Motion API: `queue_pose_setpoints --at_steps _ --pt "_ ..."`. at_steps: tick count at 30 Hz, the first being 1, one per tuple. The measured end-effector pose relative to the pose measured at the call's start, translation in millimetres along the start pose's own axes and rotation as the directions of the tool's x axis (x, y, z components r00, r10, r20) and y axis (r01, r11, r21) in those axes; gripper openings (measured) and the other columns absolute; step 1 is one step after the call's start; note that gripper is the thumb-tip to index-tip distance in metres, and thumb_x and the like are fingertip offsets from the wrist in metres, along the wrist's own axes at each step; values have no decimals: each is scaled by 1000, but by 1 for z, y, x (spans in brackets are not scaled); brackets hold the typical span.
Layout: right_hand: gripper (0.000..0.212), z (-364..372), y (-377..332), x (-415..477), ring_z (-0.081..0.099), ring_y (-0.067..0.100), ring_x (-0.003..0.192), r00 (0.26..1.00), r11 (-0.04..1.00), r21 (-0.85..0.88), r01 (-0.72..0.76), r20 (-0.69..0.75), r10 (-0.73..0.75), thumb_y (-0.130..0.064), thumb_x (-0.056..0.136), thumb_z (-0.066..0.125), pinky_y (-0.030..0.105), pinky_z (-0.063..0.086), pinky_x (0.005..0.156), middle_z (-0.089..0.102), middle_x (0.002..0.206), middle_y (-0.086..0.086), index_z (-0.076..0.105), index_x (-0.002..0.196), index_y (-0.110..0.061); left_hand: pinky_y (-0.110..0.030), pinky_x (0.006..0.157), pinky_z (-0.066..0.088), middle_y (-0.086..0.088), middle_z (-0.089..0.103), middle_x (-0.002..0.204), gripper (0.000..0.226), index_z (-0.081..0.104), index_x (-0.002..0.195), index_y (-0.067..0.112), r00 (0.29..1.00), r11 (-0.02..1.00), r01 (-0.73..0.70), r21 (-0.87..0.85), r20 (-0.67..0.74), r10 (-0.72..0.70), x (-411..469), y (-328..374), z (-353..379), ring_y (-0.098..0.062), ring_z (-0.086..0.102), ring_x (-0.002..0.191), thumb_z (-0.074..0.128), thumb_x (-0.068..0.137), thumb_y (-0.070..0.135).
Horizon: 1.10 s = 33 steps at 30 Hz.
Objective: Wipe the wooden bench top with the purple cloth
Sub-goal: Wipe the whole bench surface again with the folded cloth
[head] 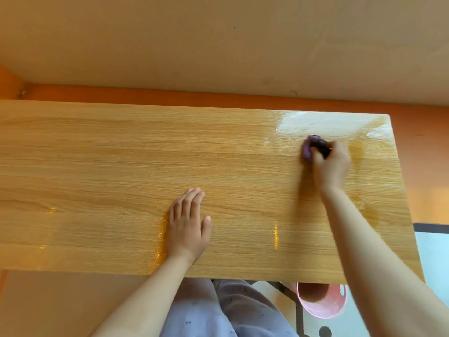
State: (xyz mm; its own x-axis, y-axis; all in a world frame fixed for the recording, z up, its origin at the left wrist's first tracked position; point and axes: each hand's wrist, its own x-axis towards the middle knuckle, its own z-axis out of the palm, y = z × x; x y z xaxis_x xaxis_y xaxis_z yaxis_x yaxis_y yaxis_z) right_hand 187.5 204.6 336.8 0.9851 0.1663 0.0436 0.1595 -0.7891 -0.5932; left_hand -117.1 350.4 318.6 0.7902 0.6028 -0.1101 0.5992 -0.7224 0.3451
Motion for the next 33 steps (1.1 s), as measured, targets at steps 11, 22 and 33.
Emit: queue_pose_setpoints --at_steps 11,22,33 --pt "22 30 -29 -8 54 33 96 1000 999 36 24 -8 -24 -20 85 62 34 36 82 61 100 19 58 98 -3 -42 113 24 -4 44 144 55 44 137 11 1000 1000 -7 19 -8 7 1 -1 2 -22 34 137 42 89 39" --pt "14 85 -110 -12 49 27 91 924 954 149 259 248 -290 -14 83 59 32 38 73 55 97 11 55 93 -5 -41 112 24 -4 44 144 56 44 137 11 1000 999 0 45 -13 1 2 1 1 -22 34 137 43 88 37" --pt "30 3 13 75 56 35 103 996 996 -25 -80 -41 79 -25 85 60 37 41 86 61 109 20 58 105 -3 -40 113 23 -5 44 144 55 44 137 11 1000 1000 -3 29 -9 4 2 1 1 -23 34 136 41 89 38"
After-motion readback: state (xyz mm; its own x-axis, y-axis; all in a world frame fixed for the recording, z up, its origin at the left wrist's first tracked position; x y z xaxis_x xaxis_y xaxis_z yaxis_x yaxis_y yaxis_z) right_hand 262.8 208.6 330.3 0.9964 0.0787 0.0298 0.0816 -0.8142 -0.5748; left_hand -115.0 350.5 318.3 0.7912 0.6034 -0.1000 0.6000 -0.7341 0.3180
